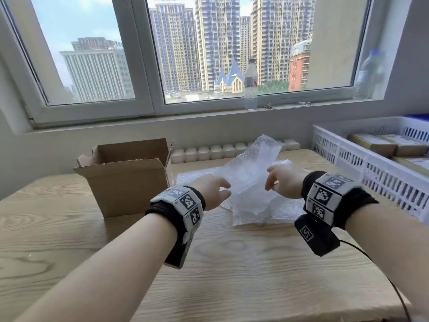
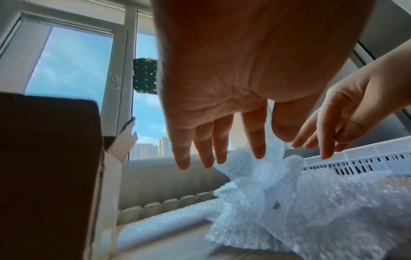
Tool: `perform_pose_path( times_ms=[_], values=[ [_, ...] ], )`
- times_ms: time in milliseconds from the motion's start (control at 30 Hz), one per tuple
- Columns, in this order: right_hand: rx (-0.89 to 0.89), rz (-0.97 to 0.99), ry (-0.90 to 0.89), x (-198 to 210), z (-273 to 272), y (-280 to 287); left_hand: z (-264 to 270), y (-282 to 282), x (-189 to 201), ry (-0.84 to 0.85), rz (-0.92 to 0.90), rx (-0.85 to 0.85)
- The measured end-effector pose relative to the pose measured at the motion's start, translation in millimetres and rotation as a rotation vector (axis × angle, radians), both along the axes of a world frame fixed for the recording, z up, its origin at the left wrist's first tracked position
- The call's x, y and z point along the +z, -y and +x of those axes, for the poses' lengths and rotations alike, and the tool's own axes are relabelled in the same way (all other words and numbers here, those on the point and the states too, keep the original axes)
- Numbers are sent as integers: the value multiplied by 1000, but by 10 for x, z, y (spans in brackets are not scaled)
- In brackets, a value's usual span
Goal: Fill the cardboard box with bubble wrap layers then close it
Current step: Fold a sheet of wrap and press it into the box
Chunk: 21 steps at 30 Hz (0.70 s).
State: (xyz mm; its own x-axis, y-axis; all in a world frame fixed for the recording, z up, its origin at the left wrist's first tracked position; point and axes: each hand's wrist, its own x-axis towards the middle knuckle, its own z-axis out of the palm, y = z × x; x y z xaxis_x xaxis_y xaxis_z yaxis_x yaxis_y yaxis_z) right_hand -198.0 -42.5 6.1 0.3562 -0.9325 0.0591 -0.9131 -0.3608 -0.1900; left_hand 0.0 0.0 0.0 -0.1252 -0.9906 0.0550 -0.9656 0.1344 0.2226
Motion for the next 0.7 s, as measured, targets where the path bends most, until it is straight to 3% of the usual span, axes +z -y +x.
perform_pose_path(
  times_ms=[133,267,467,700],
  values=[
    [12,44,3,-194,-39,204,-104,177,-122,8,82,0],
    [80,46,-126,-238,-9,298,-136,317,-179,-33,114,-7],
    [110,-130,122,-6,-11,259,-35,439,-140,-169,21,32],
    [45,137,-48,-13,145,113,48,382,-185,-81,30,-15]
  ],
)
